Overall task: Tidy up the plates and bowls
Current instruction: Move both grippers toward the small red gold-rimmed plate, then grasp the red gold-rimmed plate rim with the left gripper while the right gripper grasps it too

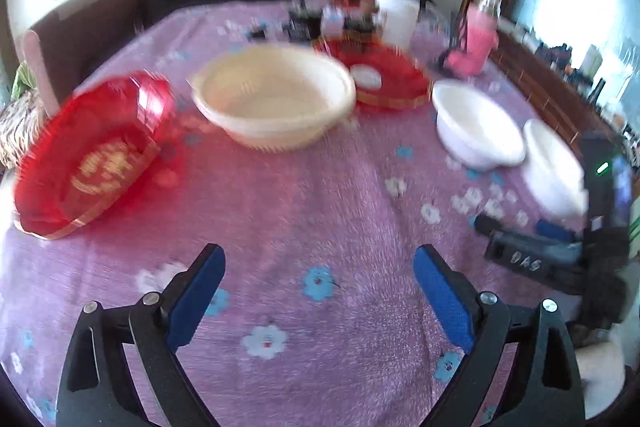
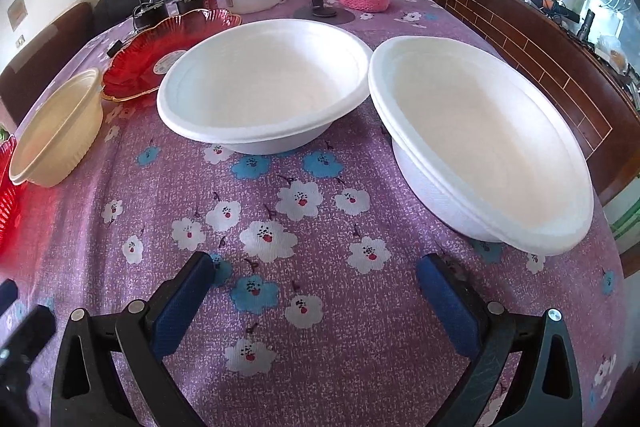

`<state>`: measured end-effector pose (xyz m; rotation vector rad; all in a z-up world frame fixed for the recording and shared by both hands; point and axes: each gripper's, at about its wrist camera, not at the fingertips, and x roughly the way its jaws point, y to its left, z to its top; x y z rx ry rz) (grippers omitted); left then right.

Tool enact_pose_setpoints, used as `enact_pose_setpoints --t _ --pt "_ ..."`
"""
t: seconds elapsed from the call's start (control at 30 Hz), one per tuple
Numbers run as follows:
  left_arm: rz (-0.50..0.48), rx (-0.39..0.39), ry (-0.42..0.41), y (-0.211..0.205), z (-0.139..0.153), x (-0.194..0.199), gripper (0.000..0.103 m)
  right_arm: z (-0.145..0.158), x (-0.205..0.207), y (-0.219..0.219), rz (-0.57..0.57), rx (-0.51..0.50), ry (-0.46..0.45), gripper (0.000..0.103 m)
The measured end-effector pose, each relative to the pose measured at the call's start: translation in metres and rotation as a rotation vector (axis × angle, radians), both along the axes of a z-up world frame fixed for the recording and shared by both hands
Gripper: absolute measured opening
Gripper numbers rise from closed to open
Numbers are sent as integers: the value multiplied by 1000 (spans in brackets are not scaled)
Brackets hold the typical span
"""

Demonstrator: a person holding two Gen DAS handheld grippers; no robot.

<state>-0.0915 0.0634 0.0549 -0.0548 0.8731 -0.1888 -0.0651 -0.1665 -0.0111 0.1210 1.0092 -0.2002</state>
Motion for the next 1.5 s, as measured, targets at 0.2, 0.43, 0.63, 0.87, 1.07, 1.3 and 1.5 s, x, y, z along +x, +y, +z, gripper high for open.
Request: enact_pose_setpoints --t 0.2,0.43,0.63,0.87,1.07,1.3,1.5 --pt "110 41 -283 47 70 -35 96 5 -16 6 84 33 -39 101" --pt "117 -51 -335 64 98 -31 101 74 -66 8 167 -6 -355 100" --pt "39 -56 -281 54 129 3 101 145 -34 -23 133 26 -407 100" --pt "83 -10 -497 56 255 29 103 293 20 -40 136 12 -562 100" --pt "-21 102 -403 21 246 106 103 284 97 -15 214 30 -402 101" --pt "-34 43 -115 0 135 195 103 148 173 -15 210 165 -118 97" --pt "-40 25 53 -15 77 248 103 94 201 -26 191 201 -35 96"
